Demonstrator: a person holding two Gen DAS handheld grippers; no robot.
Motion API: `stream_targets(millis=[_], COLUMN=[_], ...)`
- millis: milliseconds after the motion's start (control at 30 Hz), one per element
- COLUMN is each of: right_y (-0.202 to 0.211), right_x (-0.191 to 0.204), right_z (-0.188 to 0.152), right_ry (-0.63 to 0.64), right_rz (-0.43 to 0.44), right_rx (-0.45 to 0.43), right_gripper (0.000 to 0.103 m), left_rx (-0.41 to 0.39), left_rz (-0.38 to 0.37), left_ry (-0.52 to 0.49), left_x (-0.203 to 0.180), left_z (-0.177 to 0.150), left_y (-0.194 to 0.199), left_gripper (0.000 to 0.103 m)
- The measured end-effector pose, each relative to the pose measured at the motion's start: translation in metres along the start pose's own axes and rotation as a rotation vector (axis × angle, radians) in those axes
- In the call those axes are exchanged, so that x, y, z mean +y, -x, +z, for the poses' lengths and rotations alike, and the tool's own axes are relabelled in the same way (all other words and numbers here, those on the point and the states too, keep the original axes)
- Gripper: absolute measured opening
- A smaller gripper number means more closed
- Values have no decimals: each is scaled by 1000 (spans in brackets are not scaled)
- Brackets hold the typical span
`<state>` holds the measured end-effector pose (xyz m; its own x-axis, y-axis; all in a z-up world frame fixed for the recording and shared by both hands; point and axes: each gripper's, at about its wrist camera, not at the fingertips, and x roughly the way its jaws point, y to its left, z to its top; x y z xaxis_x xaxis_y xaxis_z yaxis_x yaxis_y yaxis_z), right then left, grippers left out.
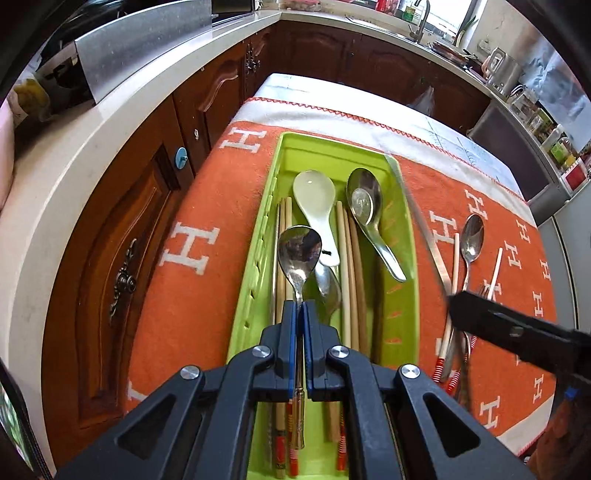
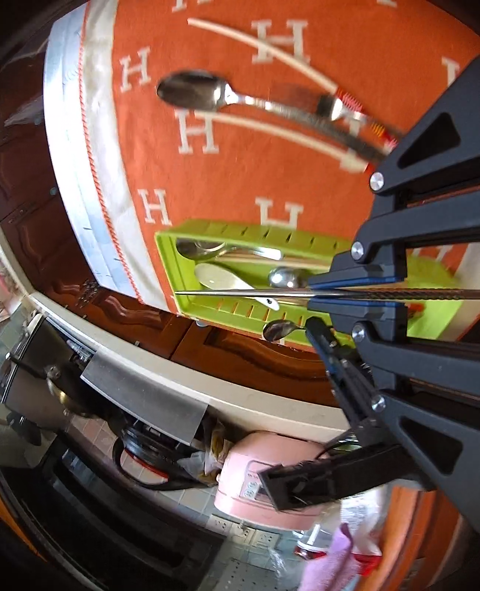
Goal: Organize utensils
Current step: 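Carry the chopstick and spoon into the green tray and open the left tool, then move both open tools back over the remaining utensils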
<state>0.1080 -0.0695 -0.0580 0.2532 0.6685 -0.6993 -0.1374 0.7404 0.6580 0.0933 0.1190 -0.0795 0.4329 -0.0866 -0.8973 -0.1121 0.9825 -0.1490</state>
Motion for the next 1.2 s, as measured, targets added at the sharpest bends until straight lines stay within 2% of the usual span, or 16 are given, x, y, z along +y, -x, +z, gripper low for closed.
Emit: stream_targets(millis=[267, 367, 433, 500, 600, 767, 833, 1033, 1200], right_y=[-35, -37, -34, -27, -22, -15, -11, 2, 17], right_x=[3, 9, 16, 22, 30, 35, 35, 24, 14], right_z=[1, -1, -4, -8, -16, -30, -33, -43, -51], right_ry=[-36, -19, 29, 80, 161, 282, 300, 325, 344], right_rz=[-70, -97, -115, -135, -165, -244, -259, -305, -354], right_rx=[59, 57, 38, 8, -13, -37, -45, -65, -106], right_gripper=[7, 7, 7, 7, 7, 7, 7, 7, 6], left_rx=[12, -23, -53, -73, -85, -106, -121, -157, -154], left_rz=[-29, -23, -15, -4, 1, -1, 6, -2, -11], left_ry=[-1, 0, 2, 0, -11, -19, -24, -43, -68], left_x=[5, 5, 5, 5, 3, 0, -1, -5, -15], left_z=[3, 2, -1, -5, -11, -18, -21, -30, -41], left_y=[-13, -7, -1, 3, 8, 18, 22, 37, 43], left_gripper=[4, 13, 23, 29, 33, 47, 59, 81, 87])
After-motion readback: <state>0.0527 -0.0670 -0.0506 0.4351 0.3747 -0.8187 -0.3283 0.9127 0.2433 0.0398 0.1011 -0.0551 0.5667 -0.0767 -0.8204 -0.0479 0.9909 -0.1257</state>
